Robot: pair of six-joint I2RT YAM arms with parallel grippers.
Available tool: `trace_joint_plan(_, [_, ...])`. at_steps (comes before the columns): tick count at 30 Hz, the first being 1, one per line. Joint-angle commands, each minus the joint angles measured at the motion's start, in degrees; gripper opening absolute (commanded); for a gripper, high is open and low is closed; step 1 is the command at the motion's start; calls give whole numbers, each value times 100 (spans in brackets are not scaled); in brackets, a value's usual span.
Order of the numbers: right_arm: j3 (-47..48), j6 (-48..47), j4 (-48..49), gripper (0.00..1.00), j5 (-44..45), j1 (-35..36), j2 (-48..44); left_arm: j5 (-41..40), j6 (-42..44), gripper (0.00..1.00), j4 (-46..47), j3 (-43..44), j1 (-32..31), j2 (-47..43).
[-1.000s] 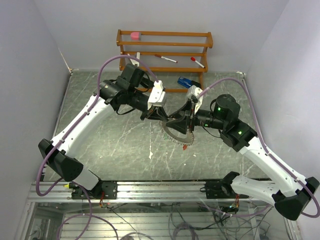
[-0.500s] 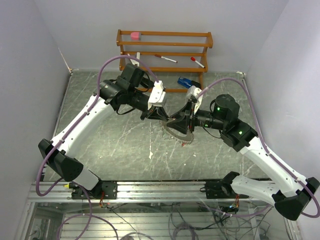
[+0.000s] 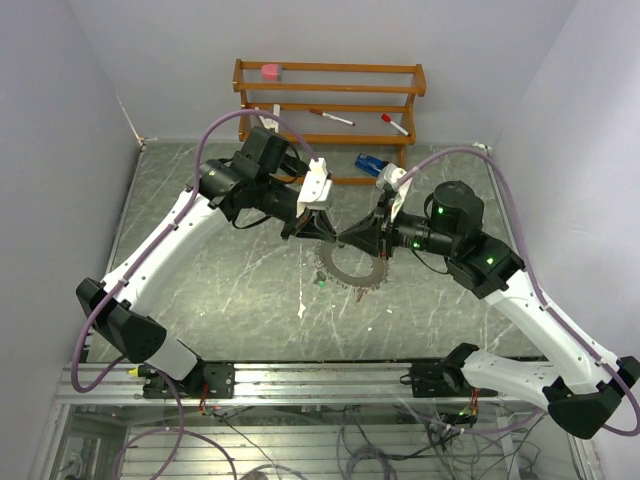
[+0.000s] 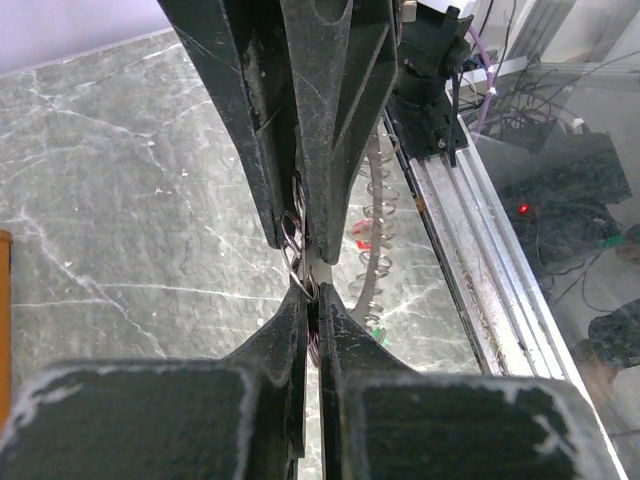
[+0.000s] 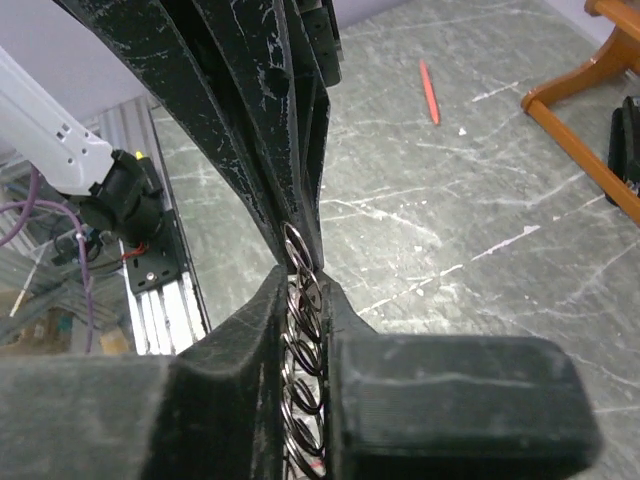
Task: Put the keys on the keyring
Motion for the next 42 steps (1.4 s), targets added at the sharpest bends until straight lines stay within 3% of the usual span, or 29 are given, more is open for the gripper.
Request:
trace_joint_plan(1, [282, -136, -414, 0, 145, -20, 123, 245, -131, 7, 208, 105, -31, -112])
trace_joint_plan(19, [308, -197, -524, 0, 131, -18, 75, -8, -289, 9, 284, 228, -32, -95])
trace_joint_plan(29, [402, 121, -498, 0, 415, -10, 134, -579, -172, 44, -31, 422, -32, -139])
trace_joint_plan(34, [528, 294, -571, 0, 682, -18, 223, -929, -272, 46, -92, 517, -28, -156])
trace_joint_plan(42, [684, 497, -655, 0, 1078, -4, 311, -780, -827, 47, 335, 488, -38, -73])
